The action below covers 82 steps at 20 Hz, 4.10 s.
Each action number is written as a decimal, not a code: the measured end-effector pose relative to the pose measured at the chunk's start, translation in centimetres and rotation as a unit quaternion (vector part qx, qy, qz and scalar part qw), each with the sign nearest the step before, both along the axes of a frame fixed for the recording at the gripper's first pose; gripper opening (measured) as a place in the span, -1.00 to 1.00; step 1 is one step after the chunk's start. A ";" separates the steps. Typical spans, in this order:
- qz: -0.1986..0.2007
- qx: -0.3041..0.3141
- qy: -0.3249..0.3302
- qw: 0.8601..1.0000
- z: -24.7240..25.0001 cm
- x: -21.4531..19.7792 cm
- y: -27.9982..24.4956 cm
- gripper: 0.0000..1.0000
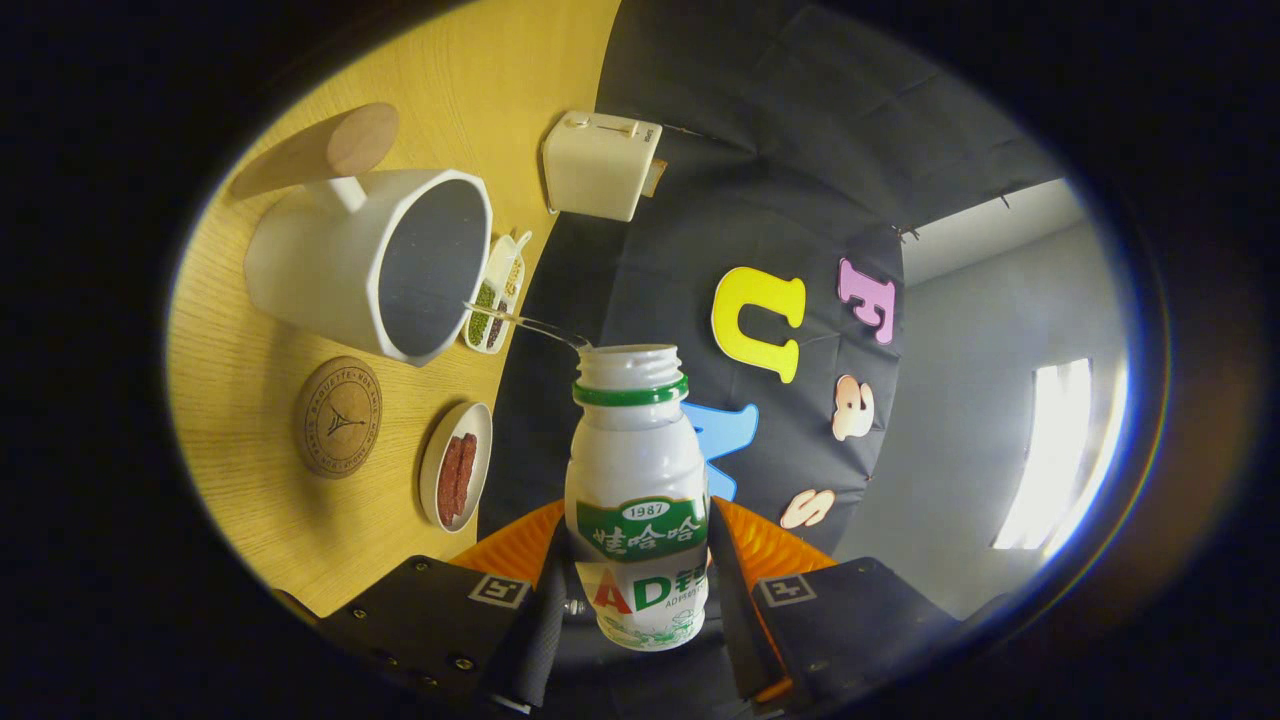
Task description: Take the bottle from table, then pour the juice into the cup, finally place the bottle on the coaster
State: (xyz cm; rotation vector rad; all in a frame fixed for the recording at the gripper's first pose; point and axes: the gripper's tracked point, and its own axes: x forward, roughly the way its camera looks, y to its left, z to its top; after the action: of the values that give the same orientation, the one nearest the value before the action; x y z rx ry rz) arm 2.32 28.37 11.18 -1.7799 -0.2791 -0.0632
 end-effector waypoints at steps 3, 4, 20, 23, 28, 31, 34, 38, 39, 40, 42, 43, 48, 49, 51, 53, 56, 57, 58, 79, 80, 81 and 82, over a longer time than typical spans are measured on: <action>0.001 -0.004 -0.003 1.000 0.1 0.0 0.1 0.36; 0.001 -0.005 -0.004 1.000 0.1 0.0 0.1 0.36; 0.016 -0.054 -0.022 0.998 0.4 -0.5 1.4 0.36; 0.019 -0.065 -0.024 0.997 0.5 -0.4 1.7 0.36; 0.025 -0.082 -0.028 0.996 0.5 -0.6 2.2 0.36; 0.028 -0.095 -0.032 0.995 0.4 -0.7 2.6 0.36; 0.031 -0.108 -0.036 0.993 0.3 -0.8 2.9 0.36; 0.034 -0.121 -0.039 0.991 0.0 -1.0 3.1 0.36; 0.035 -0.125 -0.039 0.991 -0.1 -1.0 3.2 0.36; 0.034 -0.127 -0.040 0.990 -0.2 -1.1 3.2 0.36; 0.035 -0.133 -0.040 0.990 -0.3 -1.1 3.1 0.36; 0.036 -0.136 -0.041 0.989 -0.4 -1.1 3.1 0.36; 0.037 -0.154 -0.043 0.986 -1.0 -0.9 3.2 0.36; 0.038 -0.158 -0.045 0.986 -1.1 -0.8 3.4 0.36; 0.040 -0.169 -0.050 0.984 -1.1 -0.9 3.8 0.36; 0.043 -0.178 -0.056 0.982 -1.2 -1.0 4.0 0.36; 0.044 -0.181 -0.057 0.981 -1.4 -1.0 4.0 0.36; 0.043 -0.180 -0.056 0.981 -1.4 -1.0 4.0 0.36; 0.042 -0.177 -0.054 0.982 -1.4 -0.9 3.8 0.36; 0.022 0.195 0.157 0.968 -4.2 0.2 -0.7 0.36; 0.022 0.211 0.166 0.963 -4.3 0.2 -0.8 0.36; 0.022 0.227 0.175 0.958 -4.4 0.3 -0.8 0.37; 0.022 0.242 0.183 0.953 -4.6 0.3 -0.8 0.37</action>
State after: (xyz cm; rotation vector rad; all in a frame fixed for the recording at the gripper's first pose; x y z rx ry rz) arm 2.59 27.55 6.59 -1.2639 -0.0268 0.2135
